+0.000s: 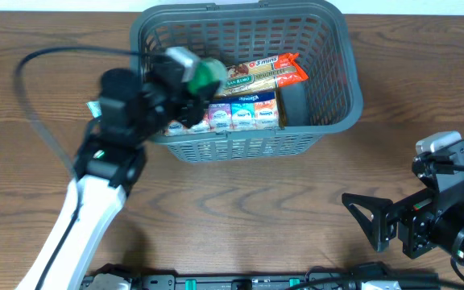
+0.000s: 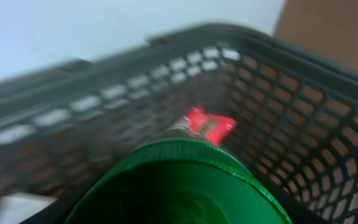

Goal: Pack container
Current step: 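Carry the green-capped bottle into the basket's right side and release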

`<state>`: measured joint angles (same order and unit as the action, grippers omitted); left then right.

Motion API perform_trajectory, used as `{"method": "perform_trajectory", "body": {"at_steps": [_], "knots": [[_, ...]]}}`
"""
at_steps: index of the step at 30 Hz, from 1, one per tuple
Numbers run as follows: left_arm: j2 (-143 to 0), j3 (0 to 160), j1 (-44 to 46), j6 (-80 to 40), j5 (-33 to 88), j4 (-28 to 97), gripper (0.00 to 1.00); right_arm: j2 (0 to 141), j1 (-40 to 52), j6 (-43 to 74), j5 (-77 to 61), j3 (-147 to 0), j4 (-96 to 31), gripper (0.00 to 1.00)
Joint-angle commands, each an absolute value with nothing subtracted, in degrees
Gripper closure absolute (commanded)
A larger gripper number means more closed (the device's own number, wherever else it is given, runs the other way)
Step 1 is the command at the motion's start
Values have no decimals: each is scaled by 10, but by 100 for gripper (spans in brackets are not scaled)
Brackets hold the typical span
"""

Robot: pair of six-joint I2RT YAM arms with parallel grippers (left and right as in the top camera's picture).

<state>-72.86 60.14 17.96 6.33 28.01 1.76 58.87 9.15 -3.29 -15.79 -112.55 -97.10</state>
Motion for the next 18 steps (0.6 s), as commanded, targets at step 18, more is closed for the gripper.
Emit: {"method": "perform_trajectory", "body": {"at_steps": [18], "knots": [[-906, 820, 349, 176, 296, 157, 51, 592, 91, -26, -156, -1131, -973, 1]]}}
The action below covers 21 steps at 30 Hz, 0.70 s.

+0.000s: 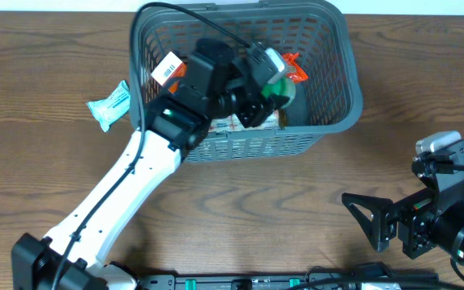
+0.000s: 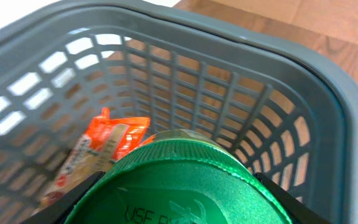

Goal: Pack container
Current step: 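Carry the green-capped bottle into the basket's right side and release, then grasp the mint-green Zappy wipes pack with the left gripper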

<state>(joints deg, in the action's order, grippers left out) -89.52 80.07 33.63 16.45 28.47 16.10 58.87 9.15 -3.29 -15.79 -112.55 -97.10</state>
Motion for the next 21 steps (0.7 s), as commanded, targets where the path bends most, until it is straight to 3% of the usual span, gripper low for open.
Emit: {"method": "perform_trajectory", "body": {"at_steps": [1, 8, 9, 10, 11, 16, 21], "knots": [[-908, 820, 355, 176, 296, 155, 50, 592, 91, -26, -156, -1131, -973, 1], [-920, 820, 371, 180, 296, 124, 50, 592, 91, -26, -156, -1131, -973, 1], [-920, 820, 371, 180, 296, 124, 46, 592, 91, -26, -156, -1131, -973, 1], [-920, 820, 371, 179, 296, 124, 10, 592, 91, -26, -156, -1131, -973, 1], [-919, 820, 370, 180, 292, 123, 2, 592, 91, -26, -156, -1131, -973, 1], [-875, 849, 339, 180, 189, 164, 2, 592, 91, -26, -156, -1131, -973, 1], [-763, 858, 230, 166, 134, 205, 2, 592, 91, -26, -156, -1131, -973, 1]]}}
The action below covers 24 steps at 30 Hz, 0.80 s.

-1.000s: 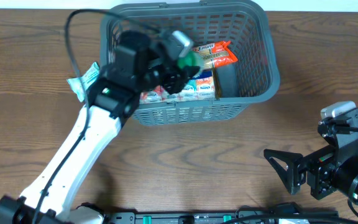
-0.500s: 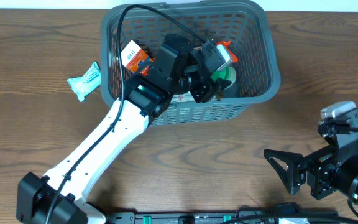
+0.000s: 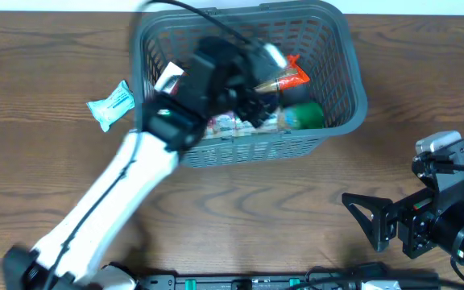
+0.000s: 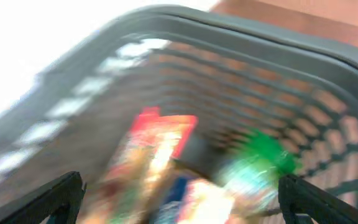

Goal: Pack container
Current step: 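Grasp the mint-green Zappy wipes pack with the left gripper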

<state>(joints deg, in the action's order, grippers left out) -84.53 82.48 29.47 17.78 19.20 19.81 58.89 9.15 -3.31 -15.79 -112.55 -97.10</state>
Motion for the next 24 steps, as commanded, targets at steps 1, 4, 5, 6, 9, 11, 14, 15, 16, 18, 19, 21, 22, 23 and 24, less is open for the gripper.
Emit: {"method": "perform_trajectory", "body": {"at_steps": [1, 4, 5, 6, 9, 11, 14, 15, 16, 18, 19, 21, 22, 23, 24], "knots": [[-741, 858, 201, 160, 125, 210, 2, 592, 91, -26, -156, -1131, -973, 1], [-683, 858, 87, 151, 108, 231, 2, 592, 91, -26, -156, -1131, -973, 1], [-670, 857, 43, 145, 108, 241, 2, 592, 91, -26, -156, -1131, -973, 1], [-664, 857, 5, 130, 109, 250, 2, 592, 91, -26, -156, -1131, -973, 1], [-670, 856, -108, 88, 117, 281, 2, 592, 91, -26, -156, -1131, -973, 1], [-695, 856, -162, 84, 141, 297, 2, 592, 91, -26, -156, -1131, -973, 1], [-755, 856, -209, 76, 186, 313, 2, 592, 91, -26, -156, -1131, -973, 1], [-782, 856, -218, 74, 200, 319, 2, 592, 91, -26, -156, -1131, -973, 1], [-804, 856, -223, 74, 212, 322, 2, 592, 91, -26, -156, -1131, -973, 1], [-851, 856, -233, 89, 260, 324, 2, 592, 91, -26, -156, -1131, -973, 1], [-870, 856, -236, 111, 292, 324, 2, 592, 91, -26, -156, -1131, -973, 1], [-910, 856, -241, 160, 350, 320, 2, 592, 91, -26, -156, -1131, -973, 1], [-925, 856, -241, 174, 358, 318, 2, 592, 91, -26, -156, -1131, -973, 1], [-942, 856, -240, 185, 359, 317, 2, 592, 91, -26, -156, -1131, -973, 1], [-956, 856, -240, 190, 359, 317, 2, 592, 91, -26, -156, -1131, -973, 1]]}}
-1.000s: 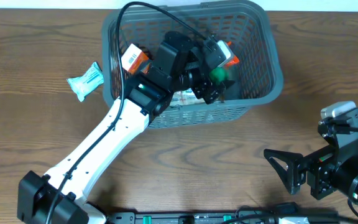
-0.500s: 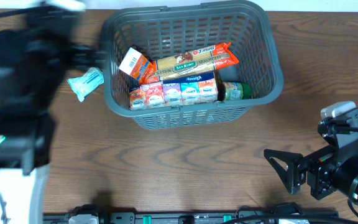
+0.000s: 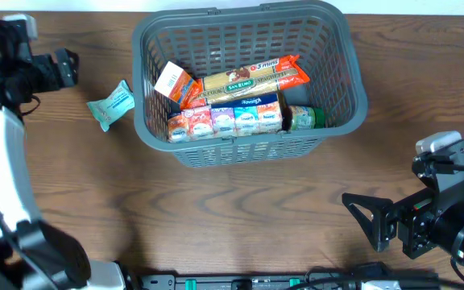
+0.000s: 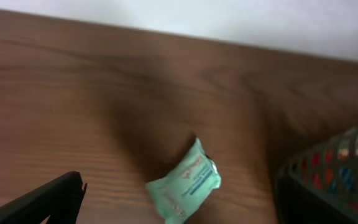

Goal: Pack container
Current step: 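Grasp the mint-green Zappy wipes pack with the left gripper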

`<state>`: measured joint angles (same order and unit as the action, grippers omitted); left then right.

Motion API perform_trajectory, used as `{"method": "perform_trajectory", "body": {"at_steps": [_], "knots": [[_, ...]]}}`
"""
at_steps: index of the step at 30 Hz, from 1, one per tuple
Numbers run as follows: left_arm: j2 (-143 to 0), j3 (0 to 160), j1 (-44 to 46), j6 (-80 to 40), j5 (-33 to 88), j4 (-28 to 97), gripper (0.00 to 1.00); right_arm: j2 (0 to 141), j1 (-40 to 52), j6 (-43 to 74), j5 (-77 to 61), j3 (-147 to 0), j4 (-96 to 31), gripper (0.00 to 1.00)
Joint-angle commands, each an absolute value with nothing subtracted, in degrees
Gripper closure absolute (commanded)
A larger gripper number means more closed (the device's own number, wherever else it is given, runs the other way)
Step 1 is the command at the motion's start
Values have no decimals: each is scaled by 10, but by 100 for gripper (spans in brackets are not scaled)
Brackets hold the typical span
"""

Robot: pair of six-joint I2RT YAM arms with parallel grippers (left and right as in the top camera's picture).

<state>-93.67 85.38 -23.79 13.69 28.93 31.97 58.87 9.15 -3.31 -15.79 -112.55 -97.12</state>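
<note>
The grey basket (image 3: 354, 72) stands at the back middle of the table. Inside it lie a spaghetti pack (image 3: 252, 78), a row of small cartons (image 3: 232, 118), a small orange box (image 3: 170, 80) and a green-lidded jar (image 3: 304, 118) on its side at the right. A teal packet (image 3: 111, 105) lies on the table left of the basket, and shows in the left wrist view (image 4: 184, 190). My left gripper (image 3: 67, 68) hovers open at the far left, empty, with the teal packet between its fingers' line of sight. My right gripper (image 3: 362, 219) rests open at the lower right.
The basket's corner (image 4: 334, 174) edges into the left wrist view on the right. Bare wooden table (image 3: 240, 209) stretches in front of the basket. A white wall runs along the table's far edge.
My left gripper was open inside the basket over the dropped jar. Now it is outside, at the table's far left, looking at the teal packet. The right arm has not moved.
My left gripper held the green-lidded jar at the basket's front left wall, then over the basket's right half. After that it stood open with the jar lying in the basket's right end. Now it is clear of the basket, near the teal packet.
</note>
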Motion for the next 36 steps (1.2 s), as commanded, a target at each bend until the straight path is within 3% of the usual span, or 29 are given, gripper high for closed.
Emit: {"method": "perform_trajectory", "body": {"at_steps": [1, 14, 23, 36], "knots": [[-972, 856, -241, 197, 364, 317, 2, 592, 91, -26, -156, -1131, -973, 1], [-1134, 856, -240, 208, 413, 310, 1, 592, 91, -26, -156, -1131, -973, 1], [-1177, 856, -226, 208, 316, 324, 1, 592, 91, -26, -156, -1131, -973, 1], [-1215, 855, -207, 208, 308, 330, 1, 592, 91, -26, -156, -1131, -973, 1]]}}
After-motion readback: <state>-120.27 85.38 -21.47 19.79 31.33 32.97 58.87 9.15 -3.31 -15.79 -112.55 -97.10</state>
